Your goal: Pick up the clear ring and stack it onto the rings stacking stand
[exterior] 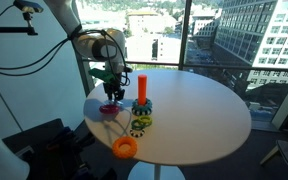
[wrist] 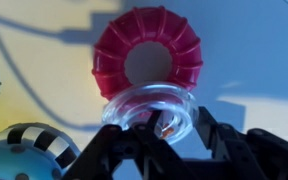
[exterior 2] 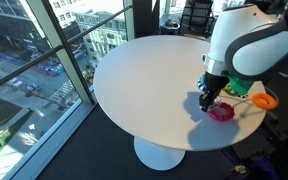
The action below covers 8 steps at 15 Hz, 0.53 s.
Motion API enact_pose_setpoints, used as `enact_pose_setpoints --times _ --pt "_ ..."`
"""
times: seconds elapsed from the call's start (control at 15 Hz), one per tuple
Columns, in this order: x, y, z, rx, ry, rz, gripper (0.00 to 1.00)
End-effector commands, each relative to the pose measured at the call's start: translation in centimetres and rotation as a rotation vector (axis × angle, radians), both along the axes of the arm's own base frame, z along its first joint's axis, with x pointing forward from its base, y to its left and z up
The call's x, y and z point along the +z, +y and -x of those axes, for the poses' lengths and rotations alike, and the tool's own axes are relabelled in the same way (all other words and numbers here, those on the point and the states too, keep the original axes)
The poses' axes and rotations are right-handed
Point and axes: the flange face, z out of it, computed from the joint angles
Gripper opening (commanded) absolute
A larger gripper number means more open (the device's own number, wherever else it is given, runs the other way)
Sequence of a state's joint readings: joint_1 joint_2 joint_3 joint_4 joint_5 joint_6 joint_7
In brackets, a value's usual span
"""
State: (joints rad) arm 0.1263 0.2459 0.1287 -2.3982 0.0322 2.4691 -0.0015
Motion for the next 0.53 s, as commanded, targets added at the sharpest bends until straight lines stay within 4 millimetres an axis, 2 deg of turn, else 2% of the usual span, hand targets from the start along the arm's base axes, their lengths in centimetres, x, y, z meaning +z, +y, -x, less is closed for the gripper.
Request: enact_pose_setpoints --times 0.0,0.07,0.13,0.47 --pt "0.8 -0.3 -0.5 -0.015 0.010 -0.019 0.09" --pt "1.1 -0.4 -0.5 -0.021 0.009 -0.019 0.06" --pt "1.5 -0.4 -0.6 -0.023 0.004 -0.020 0.09" --pt "3.6 -0.5 -0.9 -0.027 -0.019 -0.016 0.08"
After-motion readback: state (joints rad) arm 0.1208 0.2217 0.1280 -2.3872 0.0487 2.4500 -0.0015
